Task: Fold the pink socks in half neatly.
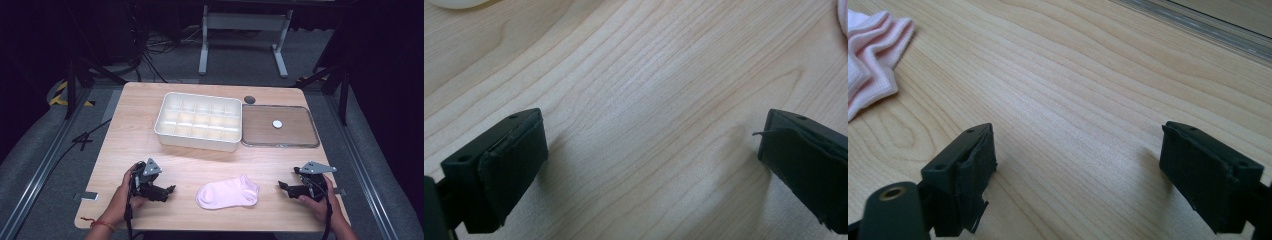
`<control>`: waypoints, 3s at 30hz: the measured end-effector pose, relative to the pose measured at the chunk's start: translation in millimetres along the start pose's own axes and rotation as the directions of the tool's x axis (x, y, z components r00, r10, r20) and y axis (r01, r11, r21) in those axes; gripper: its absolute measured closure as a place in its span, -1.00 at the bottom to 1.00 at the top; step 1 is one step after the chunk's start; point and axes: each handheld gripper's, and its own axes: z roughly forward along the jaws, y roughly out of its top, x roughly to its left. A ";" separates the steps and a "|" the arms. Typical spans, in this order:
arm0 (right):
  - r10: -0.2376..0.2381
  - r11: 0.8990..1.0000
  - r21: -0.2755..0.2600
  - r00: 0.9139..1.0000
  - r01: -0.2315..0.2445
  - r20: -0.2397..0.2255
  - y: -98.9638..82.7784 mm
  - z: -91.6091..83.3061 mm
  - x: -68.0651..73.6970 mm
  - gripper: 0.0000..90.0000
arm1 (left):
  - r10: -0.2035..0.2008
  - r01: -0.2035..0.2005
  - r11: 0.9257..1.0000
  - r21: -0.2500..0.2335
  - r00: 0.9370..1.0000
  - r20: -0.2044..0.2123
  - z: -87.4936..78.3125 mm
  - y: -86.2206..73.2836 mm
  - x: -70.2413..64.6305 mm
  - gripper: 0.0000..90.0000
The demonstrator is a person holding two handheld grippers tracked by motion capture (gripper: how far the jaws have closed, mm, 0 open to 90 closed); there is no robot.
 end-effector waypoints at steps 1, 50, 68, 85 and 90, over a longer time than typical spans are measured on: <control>-0.001 1.000 -0.001 1.000 0.001 0.001 -0.2 -0.2 -0.2 -0.66 | 0.000 0.000 1.000 -0.003 1.000 0.003 0.1 -0.3 0.2 -1.00; -0.139 0.986 -0.108 0.984 0.128 -0.108 32.0 -13.7 31.4 -0.14 | 0.042 -0.042 0.999 -0.007 0.998 0.041 -2.7 -3.5 0.0 -0.98; -0.335 0.941 -0.162 0.888 0.297 -0.316 70.1 20.5 120.6 0.30 | 0.042 -0.042 0.999 -0.003 0.998 0.044 -3.2 -3.1 -0.4 -0.96; -0.348 0.937 -0.133 0.859 0.322 -0.376 66.3 47.9 144.9 0.71 | 0.048 -0.048 0.999 -0.006 0.998 0.042 -5.8 -3.4 -2.7 -0.86; -0.363 0.932 -0.129 0.846 0.340 -0.392 65.9 53.1 150.9 0.95 | 0.048 -0.048 0.999 -0.003 0.998 0.048 -8.4 -2.5 -5.7 -0.70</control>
